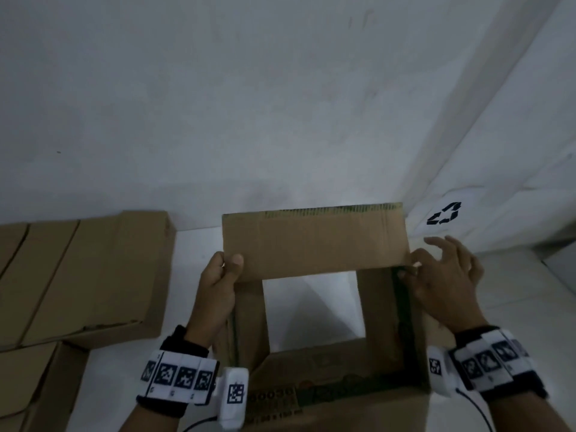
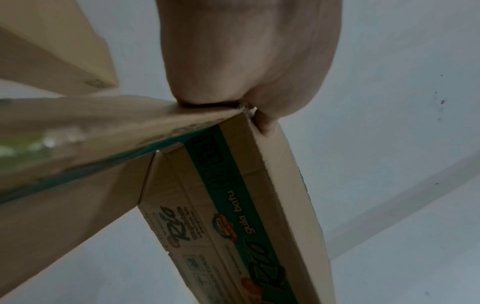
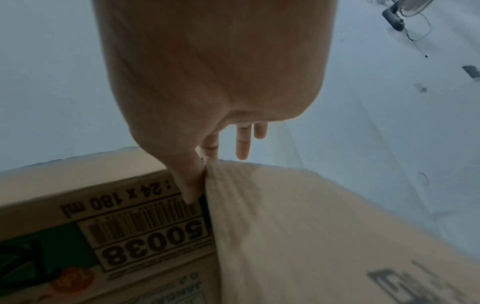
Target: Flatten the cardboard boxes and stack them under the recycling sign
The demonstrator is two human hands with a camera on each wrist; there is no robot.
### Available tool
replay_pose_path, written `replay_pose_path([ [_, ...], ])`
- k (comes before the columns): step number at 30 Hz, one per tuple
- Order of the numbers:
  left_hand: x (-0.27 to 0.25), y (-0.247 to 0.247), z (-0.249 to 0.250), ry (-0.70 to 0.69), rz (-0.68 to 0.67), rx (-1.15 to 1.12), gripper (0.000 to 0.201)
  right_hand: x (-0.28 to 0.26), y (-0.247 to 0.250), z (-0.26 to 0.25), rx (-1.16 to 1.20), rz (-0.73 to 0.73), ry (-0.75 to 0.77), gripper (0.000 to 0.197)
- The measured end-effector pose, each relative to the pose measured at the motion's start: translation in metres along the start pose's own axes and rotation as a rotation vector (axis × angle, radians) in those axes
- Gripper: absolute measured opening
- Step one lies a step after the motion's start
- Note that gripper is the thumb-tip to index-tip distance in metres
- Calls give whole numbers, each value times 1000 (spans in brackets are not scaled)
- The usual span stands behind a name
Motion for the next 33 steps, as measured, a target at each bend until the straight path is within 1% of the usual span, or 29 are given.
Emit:
replay_pose_path([
  [3,15,-15,6,-31,8,12,21,36,27,4,-26,80,-3,20],
  [6,26,-18,10,-68,30,42,26,67,41,-3,-111,102,74,25],
  [8,28,-12,3,-63,57,69,29,74,40,-15,-155,126,111,23],
  [10,26,0,-14,-36,82,96,24,70,29,-34,-226,117,147,22],
  [11,23,7,-23,-26,92,118,20,65,21,-44,-271,101,169,18],
  [13,16,24,-45,-9,116,171,12,51,-5,-57,-377,20,192,12],
  [14,11,34,-56,11,130,191,12,41,-21,-60,-404,-54,181,9],
  [15,6,42,-68,36,140,205,14,31,-39,-61,-395,-125,175,12],
  [16,1,50,-82,59,143,218,17,20,-59,-61,-369,-196,166,20],
  [19,-21,70,-120,119,131,267,20,-22,-111,-62,-282,-330,152,38],
  [20,-30,77,-134,140,125,303,20,-38,-129,-61,-246,-377,146,47],
  [23,-50,91,-177,169,51,406,27,-84,-177,-53,-91,-497,69,76],
  [24,-56,91,-190,165,4,444,31,-96,-191,-48,-36,-527,23,82],
  [25,-61,91,-201,160,-46,501,35,-109,-204,-43,9,-561,-16,84],
  [27,-72,87,-221,154,-149,642,40,-133,-226,-39,105,-649,-77,75],
  [28,-78,85,-229,143,-197,696,49,-144,-236,-37,162,-700,-92,70],
  [30,-88,85,-246,116,-272,723,79,-162,-250,-35,238,-794,-88,66],
  [31,-92,85,-254,104,-315,721,93,-167,-255,-33,247,-819,-71,64],
  [32,-94,86,-265,99,-364,725,99,-170,-258,-32,247,-831,-52,60],
  [33,-96,87,-273,99,-414,725,101,-173,-261,-29,242,-843,-41,58],
])
Point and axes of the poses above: each hand's wrist, its own x-axis towards the middle knuckle, its own y-axis out of the back of the hand, z = x × y, the point moved 10 cm from there along x, towards the middle knuckle, and after that the axes turned 8 degrees about x, right-handed, at the moved point
